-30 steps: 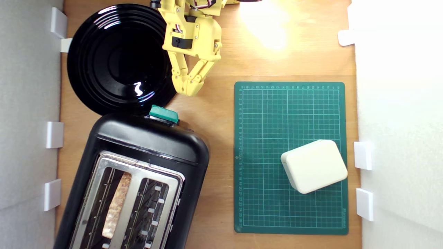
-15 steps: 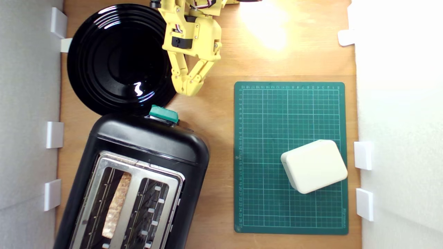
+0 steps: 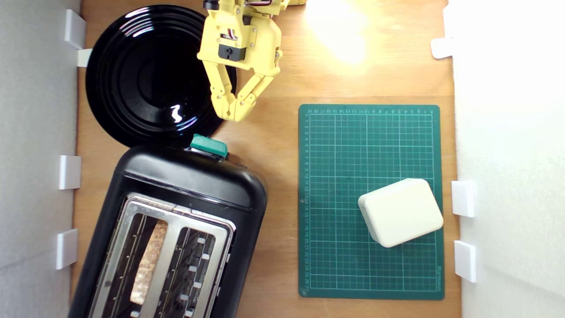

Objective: Start toaster

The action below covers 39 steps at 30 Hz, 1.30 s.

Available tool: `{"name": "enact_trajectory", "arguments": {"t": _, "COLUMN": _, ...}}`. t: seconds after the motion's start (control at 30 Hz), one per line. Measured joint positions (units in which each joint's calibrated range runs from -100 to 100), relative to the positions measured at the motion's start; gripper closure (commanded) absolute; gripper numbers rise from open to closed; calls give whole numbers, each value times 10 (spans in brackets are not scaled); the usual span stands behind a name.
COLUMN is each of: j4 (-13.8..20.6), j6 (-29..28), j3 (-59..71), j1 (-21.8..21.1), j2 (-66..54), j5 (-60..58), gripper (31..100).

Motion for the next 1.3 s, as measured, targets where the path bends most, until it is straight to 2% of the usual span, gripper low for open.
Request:
{"name": "enact_trajectory", "arguments": {"t": 0.23, "j4": 1, "j6": 50, "j3": -120, "j1": 23, "j2": 81, "j5": 0, "gripper": 989}}
{"name": "enact_trajectory", "arguments": {"t": 0.43, "j4": 6, "j6": 83, "j3": -214, "j1": 23, "j2": 138, "j5": 0, "gripper": 989}}
{"name": "enact_trajectory", "arguments": {"t": 0.87, "j4": 10, "j6": 88, "j3": -322, "j1": 64, "j2": 265, "j5": 0, "gripper": 989}}
{"name": "enact_trajectory", "arguments": {"t": 1.3, "j4": 10, "j6": 88, "j3": -359, "j1": 61, "j2": 308, "j5": 0, "gripper": 989}}
